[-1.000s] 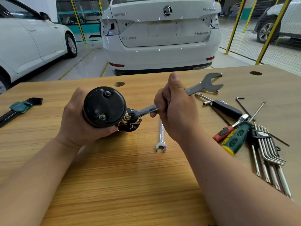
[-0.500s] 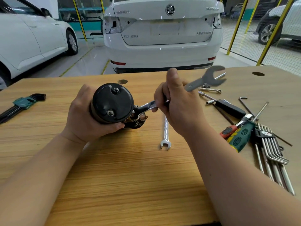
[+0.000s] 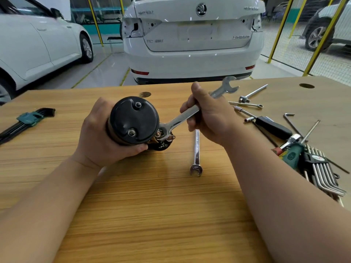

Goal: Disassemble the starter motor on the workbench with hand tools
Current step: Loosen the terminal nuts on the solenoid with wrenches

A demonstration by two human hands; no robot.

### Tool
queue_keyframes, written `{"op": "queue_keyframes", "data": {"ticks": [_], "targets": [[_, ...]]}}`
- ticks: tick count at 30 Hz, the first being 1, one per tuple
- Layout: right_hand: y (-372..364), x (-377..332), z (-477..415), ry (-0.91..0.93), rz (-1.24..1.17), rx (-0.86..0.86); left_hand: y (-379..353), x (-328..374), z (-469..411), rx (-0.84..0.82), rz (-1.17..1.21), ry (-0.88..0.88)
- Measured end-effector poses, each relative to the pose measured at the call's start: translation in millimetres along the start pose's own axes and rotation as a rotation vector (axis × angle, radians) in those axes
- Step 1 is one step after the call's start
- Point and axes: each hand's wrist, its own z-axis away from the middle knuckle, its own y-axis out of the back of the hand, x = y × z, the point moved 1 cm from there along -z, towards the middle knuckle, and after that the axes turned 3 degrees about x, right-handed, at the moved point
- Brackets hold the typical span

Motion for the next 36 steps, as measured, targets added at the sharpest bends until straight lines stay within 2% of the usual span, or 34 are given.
{"op": "queue_keyframes", "data": {"ticks": [6,13,15,18,22,24,29,36], "targets": [[-15.4,-17.1,-34.5,-0.042,0.21,-0.042,1.2,1.5,-0.3,-0.013,-0.01,0.012],[-59.2,-28.7,-64.9,0.021,0.676,-0.045,0.2,2.4,-2.1,-0.021,-0.031,0.002],[-66.7,-28.0,-69.3,0.016,0.732,-0.078,0.7,2.7,-1.9,-0.019,-0.009,0.006],[-58.3,-31.1,-69.4,-0.043,0.556,-0.109,0.5,1.3,-1.2,-0.011,0.003,-0.006],[-23.3,-43.7,-62.5,-0.135,-0.054,0.206,0.0,-1.0,0.1,0.0,0.002,0.003],[-6.4,-44.4,-42.0,-0.175,-0.238,0.284,-0.2,-1.9,0.5,0.002,0.008,-0.006],[8.8,-20.0,34.9,-0.225,-0.391,0.294,-1.5,-2.4,1.5,0.023,-0.012,-0.009],[-9.1,-5.5,60.2,-0.09,-0.525,0.36,-3.5,2.2,3.2,0.055,-0.122,0.013]]}}
